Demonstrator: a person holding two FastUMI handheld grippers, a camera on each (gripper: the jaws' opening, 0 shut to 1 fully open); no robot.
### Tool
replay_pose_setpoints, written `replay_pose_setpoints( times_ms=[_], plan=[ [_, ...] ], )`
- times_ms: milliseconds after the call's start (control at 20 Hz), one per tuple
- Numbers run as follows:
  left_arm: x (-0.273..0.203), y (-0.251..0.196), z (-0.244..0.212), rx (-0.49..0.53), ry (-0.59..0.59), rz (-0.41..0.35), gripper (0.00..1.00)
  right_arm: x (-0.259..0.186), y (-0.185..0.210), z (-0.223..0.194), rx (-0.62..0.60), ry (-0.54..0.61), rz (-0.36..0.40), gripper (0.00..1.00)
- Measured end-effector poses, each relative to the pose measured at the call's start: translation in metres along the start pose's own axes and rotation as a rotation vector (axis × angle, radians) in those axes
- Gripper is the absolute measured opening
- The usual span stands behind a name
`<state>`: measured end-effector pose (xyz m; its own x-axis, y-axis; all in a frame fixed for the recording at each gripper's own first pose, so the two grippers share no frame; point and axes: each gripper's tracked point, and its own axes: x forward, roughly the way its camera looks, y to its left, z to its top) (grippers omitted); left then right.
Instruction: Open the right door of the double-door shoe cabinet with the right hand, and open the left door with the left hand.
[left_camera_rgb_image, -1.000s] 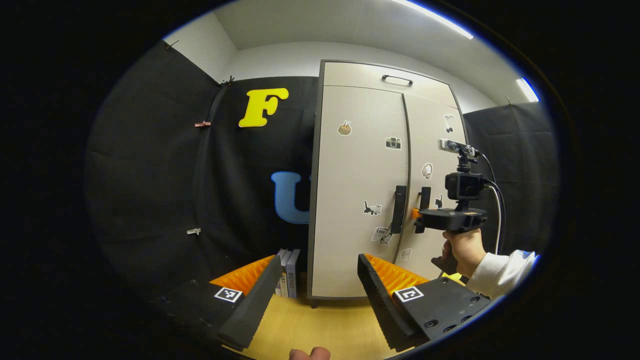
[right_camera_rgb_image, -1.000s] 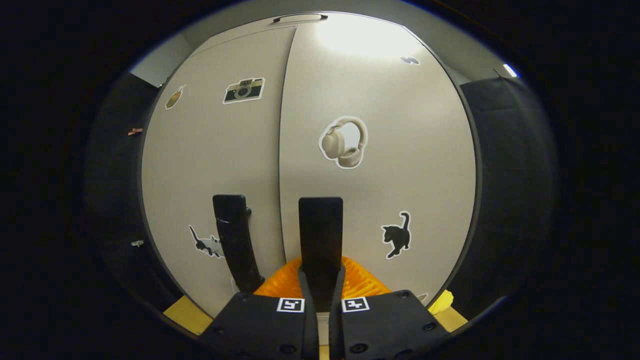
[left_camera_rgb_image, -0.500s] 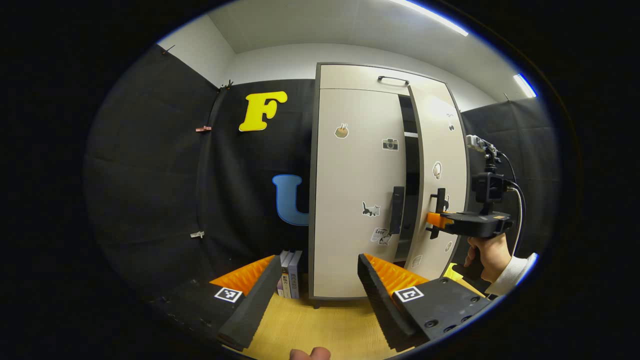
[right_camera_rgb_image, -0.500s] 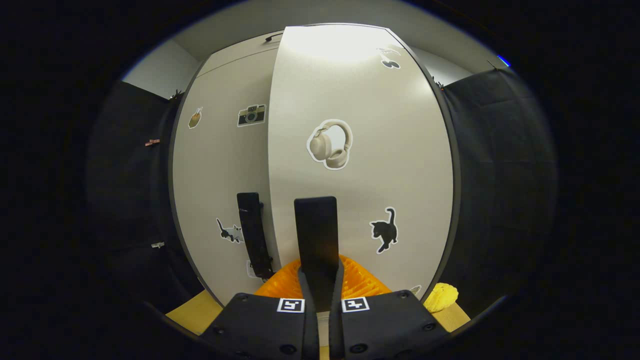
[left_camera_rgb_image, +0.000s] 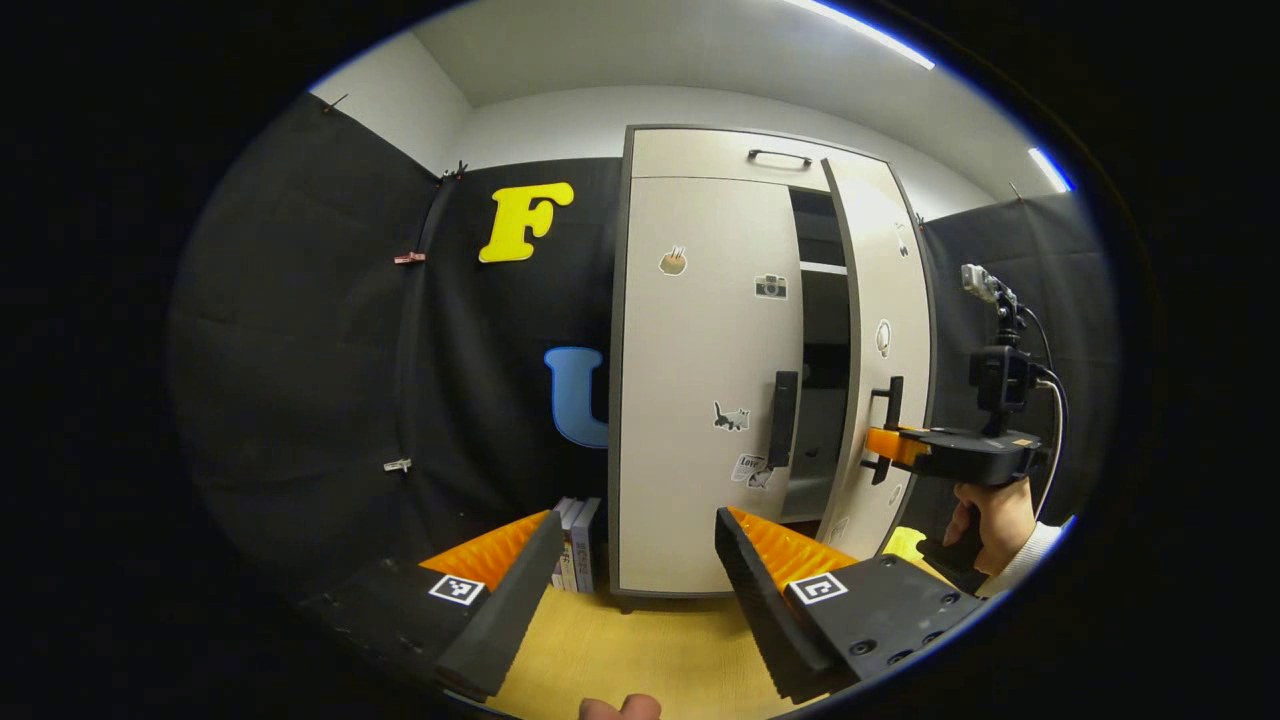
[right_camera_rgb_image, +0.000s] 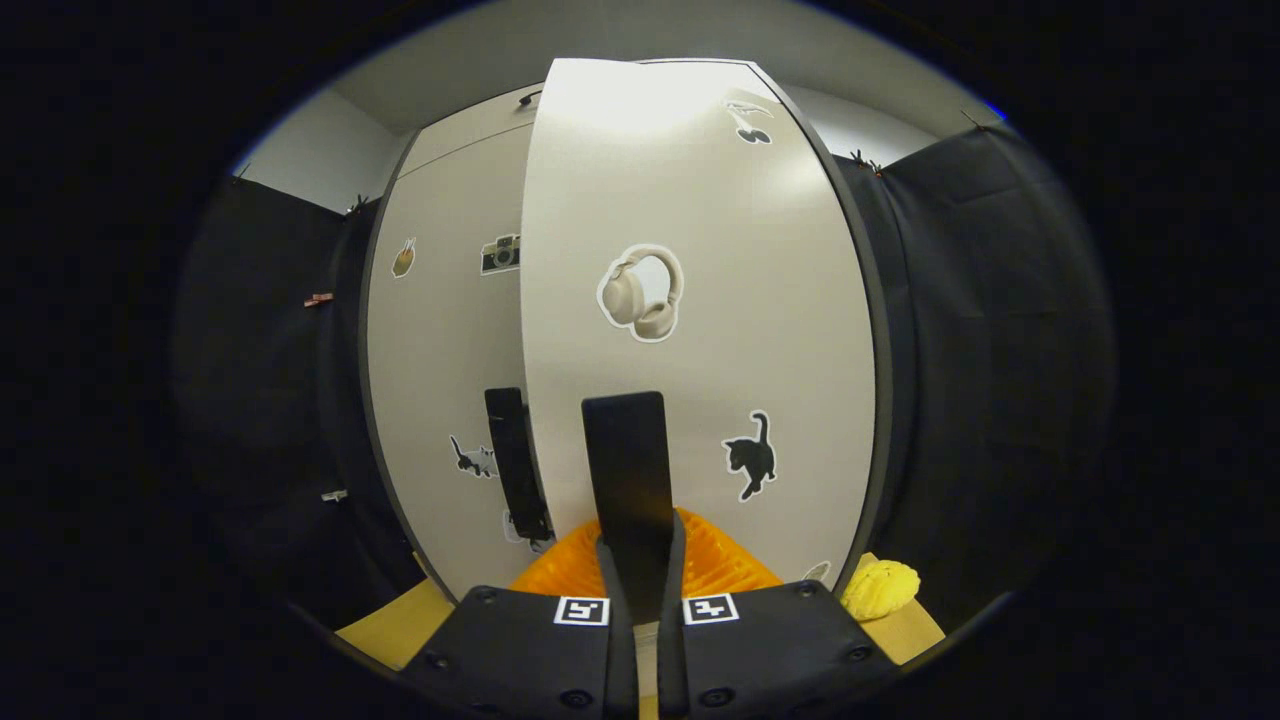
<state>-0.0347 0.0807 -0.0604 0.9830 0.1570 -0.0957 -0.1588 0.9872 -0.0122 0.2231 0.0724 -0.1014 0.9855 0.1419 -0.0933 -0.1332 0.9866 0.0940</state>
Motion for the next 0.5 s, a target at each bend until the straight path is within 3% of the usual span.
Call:
replay_pose_setpoints(
  times_ms=[500],
  plan=[
    [0.003, -0.032, 0.000, 0.003, 0.008, -0.009, 0.95, -0.024, -0.015, 0.002, 0.012, 0.014, 0.033, 0.12]
  ],
)
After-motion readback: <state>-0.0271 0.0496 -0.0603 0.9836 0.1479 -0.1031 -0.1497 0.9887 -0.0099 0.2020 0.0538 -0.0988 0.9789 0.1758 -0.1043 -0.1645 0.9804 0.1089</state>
